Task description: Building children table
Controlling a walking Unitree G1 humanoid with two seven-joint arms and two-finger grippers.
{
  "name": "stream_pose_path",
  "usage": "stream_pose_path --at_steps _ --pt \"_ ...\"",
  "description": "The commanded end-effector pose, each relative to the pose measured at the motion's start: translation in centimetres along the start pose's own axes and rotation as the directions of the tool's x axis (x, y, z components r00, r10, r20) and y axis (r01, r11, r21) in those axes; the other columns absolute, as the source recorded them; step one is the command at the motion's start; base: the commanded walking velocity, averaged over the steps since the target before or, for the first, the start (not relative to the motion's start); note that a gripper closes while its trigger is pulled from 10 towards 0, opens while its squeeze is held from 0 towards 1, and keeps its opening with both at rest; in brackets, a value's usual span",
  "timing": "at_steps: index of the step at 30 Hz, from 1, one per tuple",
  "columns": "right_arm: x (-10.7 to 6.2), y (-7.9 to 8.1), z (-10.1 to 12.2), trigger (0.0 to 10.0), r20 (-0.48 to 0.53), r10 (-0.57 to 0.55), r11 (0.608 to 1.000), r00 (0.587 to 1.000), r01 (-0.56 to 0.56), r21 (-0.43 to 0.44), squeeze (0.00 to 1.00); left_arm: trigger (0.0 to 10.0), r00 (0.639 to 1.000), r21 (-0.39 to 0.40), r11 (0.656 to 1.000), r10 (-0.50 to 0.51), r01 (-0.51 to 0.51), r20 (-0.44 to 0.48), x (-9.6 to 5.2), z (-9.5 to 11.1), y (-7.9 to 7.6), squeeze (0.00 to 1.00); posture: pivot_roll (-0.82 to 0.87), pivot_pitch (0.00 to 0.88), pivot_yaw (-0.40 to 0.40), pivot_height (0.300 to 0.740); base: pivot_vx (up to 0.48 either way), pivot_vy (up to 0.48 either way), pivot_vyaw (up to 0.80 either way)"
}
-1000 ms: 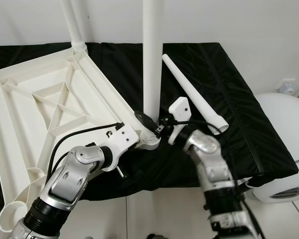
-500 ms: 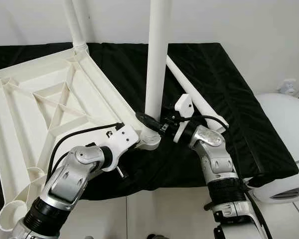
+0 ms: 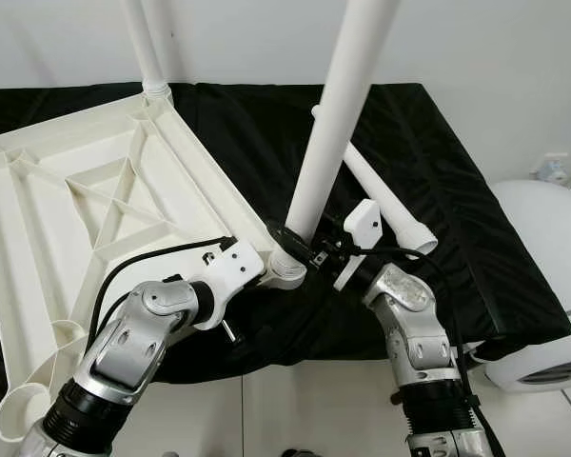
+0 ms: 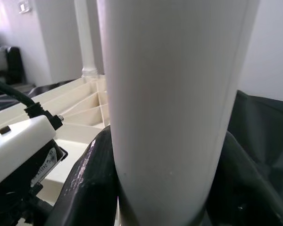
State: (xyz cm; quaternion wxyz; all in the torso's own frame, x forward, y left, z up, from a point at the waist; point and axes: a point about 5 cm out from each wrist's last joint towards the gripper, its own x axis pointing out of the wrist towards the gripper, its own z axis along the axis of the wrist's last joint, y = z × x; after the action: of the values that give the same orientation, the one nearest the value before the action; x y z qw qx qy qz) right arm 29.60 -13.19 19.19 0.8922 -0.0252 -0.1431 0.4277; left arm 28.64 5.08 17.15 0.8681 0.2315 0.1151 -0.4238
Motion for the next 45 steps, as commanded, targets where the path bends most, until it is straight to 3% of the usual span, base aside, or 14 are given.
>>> stream_pose_path --at_steps 1,10,16,21,29,32,45 --pt "-1.0 3.7 -5.8 10.0 -0.213 0.12 0.968 0.97 -0.066 0.242 0.0 10.0 0.995 -0.009 0.996 0.093 -0.092 0.043 0.0 0.4 0.4 0.0 -0.07 0.188 -0.022 0.74 0.0 0.0 0.0" --pt "0.6 3.9 -5.2 10.0 -0.239 0.054 0.978 0.969 -0.003 0.208 0.0 10.0 0.995 -0.01 0.996 0.089 -0.088 0.045 0.0 0.5 0.4 0.0 -0.07 0.189 -0.021 0.74 0.0 0.0 0.0" --pt "1.4 3.1 -4.4 10.0 -0.221 0.036 0.984 0.975 0.003 0.177 0.0 10.0 0.995 -0.012 0.996 0.092 -0.091 0.045 0.1 0.5 0.4 0.0 -0.06 0.187 -0.025 0.74 0.0 0.0 0.0" --pt "0.7 0.4 -3.4 10.0 -0.262 0.086 0.988 0.961 -0.048 0.149 0.0 10.0 0.995 -0.012 0.995 0.095 -0.094 0.042 -0.1 0.4 0.5 0.0 -0.07 0.185 -0.022 0.74 0.0 0.0 0.0" --pt "-0.7 -2.1 -3.4 10.0 -0.372 0.221 0.974 0.901 -0.185 0.13 0.0 10.0 0.995 -0.005 0.996 0.086 -0.085 0.044 0.1 0.5 0.3 0.0 -0.06 0.185 -0.029 0.74 0.0 0.0 0.0" --pt "-0.6 -2.6 -3.4 10.0 -0.377 0.232 0.972 0.897 -0.198 0.126 0.0 10.0 0.995 -0.007 0.996 0.092 -0.092 0.043 0.0 0.4 0.4 0.0 -0.06 0.183 -0.033 0.74 0.0 0.0 0.0" --pt "2.0 -1.3 -4.8 10.0 -0.333 0.309 0.947 0.891 -0.256 0.194 0.0 10.0 0.995 -0.007 0.996 0.084 -0.084 0.047 0.1 0.6 -0.2 0.0 -0.05 0.17 -0.027 0.74 0.0 0.0 0.0"
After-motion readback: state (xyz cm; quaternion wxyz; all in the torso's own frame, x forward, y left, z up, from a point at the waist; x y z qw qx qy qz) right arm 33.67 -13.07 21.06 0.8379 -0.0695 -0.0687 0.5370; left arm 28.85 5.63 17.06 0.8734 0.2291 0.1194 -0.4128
